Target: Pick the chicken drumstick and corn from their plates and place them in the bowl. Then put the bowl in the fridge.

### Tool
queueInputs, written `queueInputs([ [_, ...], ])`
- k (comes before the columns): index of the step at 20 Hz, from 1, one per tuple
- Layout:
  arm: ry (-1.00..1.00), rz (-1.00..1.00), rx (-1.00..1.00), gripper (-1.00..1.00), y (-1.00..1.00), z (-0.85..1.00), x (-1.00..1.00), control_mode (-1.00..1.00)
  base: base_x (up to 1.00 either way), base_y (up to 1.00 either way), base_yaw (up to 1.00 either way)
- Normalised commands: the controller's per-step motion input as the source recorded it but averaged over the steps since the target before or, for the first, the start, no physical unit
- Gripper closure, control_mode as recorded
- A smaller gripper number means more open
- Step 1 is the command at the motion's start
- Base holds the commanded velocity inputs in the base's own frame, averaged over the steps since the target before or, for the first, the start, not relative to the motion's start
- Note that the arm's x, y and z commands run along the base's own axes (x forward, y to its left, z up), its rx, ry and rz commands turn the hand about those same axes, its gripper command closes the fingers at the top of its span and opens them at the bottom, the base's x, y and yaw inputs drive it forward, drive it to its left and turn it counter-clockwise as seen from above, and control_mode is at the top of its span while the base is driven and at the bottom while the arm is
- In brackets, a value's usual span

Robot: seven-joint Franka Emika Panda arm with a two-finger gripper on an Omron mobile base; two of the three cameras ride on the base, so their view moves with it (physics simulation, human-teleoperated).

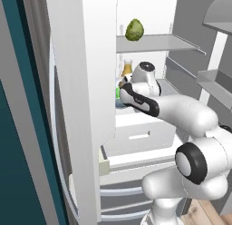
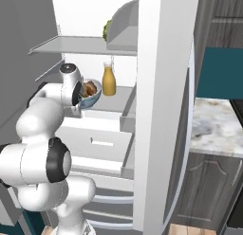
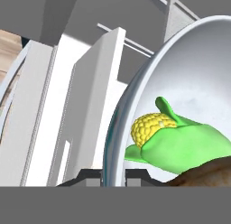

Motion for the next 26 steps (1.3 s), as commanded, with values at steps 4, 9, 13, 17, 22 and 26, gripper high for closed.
queueInputs([
  [4,0.0,0.0,0.0,1.0,0.04,-0.18,0.23,-1.0,0.0,0.0,0.0],
  [9,0.0,0.0,0.0,1.0,0.07,-0.19,0.25,-1.0,0.0,0.0,0.0],
  [13,-0.01,0.0,0.02,1.0,0.11,-0.11,0.34,-1.0,0.0,0.0,0.0],
  [17,-0.03,0.0,0.03,1.0,0.09,0.0,0.38,-1.0,0.0,0.0,0.0],
  [22,0.01,0.0,0.0,1.0,0.15,-0.01,0.45,-1.0,0.0,0.0,0.0],
  [26,-0.02,0.0,0.0,1.0,0.26,-0.17,0.33,-1.0,0.0,0.0,0.0],
])
